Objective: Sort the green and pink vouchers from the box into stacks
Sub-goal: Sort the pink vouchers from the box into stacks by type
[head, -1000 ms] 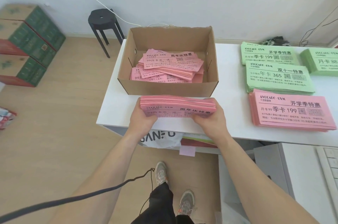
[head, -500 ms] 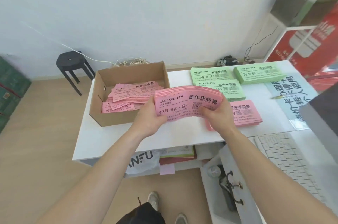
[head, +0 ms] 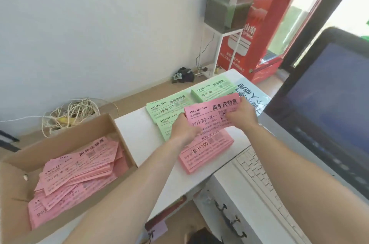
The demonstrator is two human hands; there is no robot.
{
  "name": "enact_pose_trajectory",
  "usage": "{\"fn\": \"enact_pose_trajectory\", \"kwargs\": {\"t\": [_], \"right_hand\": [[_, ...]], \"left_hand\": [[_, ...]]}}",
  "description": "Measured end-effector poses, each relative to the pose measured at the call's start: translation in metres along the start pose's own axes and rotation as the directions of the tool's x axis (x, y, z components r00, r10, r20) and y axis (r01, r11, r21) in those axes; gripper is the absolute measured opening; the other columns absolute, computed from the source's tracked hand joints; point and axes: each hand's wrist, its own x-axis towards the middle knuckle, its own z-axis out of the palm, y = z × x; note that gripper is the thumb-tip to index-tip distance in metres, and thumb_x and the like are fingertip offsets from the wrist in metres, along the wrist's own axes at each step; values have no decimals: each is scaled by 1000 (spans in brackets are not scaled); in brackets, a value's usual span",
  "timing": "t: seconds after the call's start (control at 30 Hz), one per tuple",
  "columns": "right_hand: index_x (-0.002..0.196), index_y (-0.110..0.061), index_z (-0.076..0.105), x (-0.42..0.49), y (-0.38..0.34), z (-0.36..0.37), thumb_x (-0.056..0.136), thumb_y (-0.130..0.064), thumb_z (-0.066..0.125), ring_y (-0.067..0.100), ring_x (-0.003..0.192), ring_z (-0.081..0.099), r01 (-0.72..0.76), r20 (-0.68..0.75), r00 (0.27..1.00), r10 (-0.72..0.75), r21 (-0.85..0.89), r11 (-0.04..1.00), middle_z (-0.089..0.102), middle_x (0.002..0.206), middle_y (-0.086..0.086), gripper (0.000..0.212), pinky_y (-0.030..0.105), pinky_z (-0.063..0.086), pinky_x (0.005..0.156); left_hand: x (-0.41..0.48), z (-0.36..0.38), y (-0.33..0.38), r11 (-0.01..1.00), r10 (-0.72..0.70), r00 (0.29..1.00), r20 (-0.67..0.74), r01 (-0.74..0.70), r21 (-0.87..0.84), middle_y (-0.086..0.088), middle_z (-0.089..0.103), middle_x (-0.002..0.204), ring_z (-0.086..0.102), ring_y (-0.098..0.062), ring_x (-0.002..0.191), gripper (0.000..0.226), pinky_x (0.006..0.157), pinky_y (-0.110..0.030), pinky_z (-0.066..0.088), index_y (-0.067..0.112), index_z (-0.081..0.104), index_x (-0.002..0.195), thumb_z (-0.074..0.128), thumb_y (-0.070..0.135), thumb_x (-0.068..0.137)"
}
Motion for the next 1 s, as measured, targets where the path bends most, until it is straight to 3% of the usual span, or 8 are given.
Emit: {"fn": "enact_pose_trajectory", "kwargs": {"t": [0.1, 0.17, 0.33, 0.47, 0.63, 0.8, 0.93, 1.0], "right_hand": [[108, -22, 50, 46, 6, 2, 79, -11, 58, 27, 96, 65, -56, 5, 998, 58, -142, 988, 64, 100, 1, 32, 46, 59, 85], [112, -21, 48, 78, 6, 1, 81, -14, 56, 30, 97, 64, -60, 9, 998, 64, -229, 971, 63, 102, 4, 32, 47, 59, 85], [113, -22, 50, 146, 11, 3, 86, -15, 54, 30, 93, 62, -133, -9, 990, 138, -342, 930, 61, 102, 4, 28, 45, 56, 86], [110, -20, 50, 180, 17, 10, 86, -13, 56, 27, 86, 64, -132, 16, 989, 148, -374, 918, 61, 96, 3, 26, 46, 60, 79], [107, -21, 50, 201, 24, 13, 86, -8, 54, 28, 89, 63, -119, 59, 987, 151, -362, 924, 60, 94, 3, 25, 45, 60, 77], [108, -21, 51, 212, 30, 8, 90, -8, 52, 26, 83, 63, -109, 81, 983, 163, -455, 884, 63, 92, 1, 22, 39, 55, 75], [107, -20, 54, 218, 32, 8, 89, -10, 51, 25, 83, 65, -110, 102, 979, 174, -454, 884, 65, 91, 0, 21, 42, 59, 80], [107, -21, 56, 222, 29, 10, 86, -11, 50, 27, 87, 66, -103, 111, 980, 166, -431, 896, 66, 95, 1, 24, 43, 58, 82]], "left_hand": [[35, 28, 5, 999, -35, 997, 67, 36, -24, 0, 71, 91, 68, -11, 74, 25, 54, -18, 48, 22, 63, 99, 69, 1, 85], [60, 45, 12, 995, -74, 993, 93, 79, -58, 1, 69, 93, 68, -11, 79, 28, 59, -19, 51, 23, 62, 100, 70, 0, 85], [118, 86, 28, 985, -152, 977, 147, 162, -59, -4, 68, 121, 64, -19, 99, 46, 77, -23, 52, 14, 58, 128, 71, 2, 86], [146, 106, 34, 977, -189, 970, 150, 201, -69, -4, 66, 126, 63, -24, 116, 53, 85, -25, 50, 14, 53, 132, 72, 1, 85], [156, 116, 39, 961, -213, 961, 174, 238, -139, 1, 69, 106, 68, -17, 91, 18, 79, -23, 55, 17, 60, 114, 64, 15, 96], [162, 124, 42, 947, -267, 935, 233, 299, -115, -7, 71, 117, 67, -27, 108, 24, 99, -42, 54, 19, 61, 121, 51, 18, 99], [165, 125, 43, 939, -284, 934, 216, 317, -134, -8, 71, 113, 68, -29, 105, 21, 95, -44, 56, 19, 62, 114, 51, 15, 98], [167, 123, 44, 931, -300, 937, 180, 329, -157, -4, 70, 105, 69, -25, 96, 14, 84, -40, 59, 20, 61, 107, 52, 17, 97]]}}
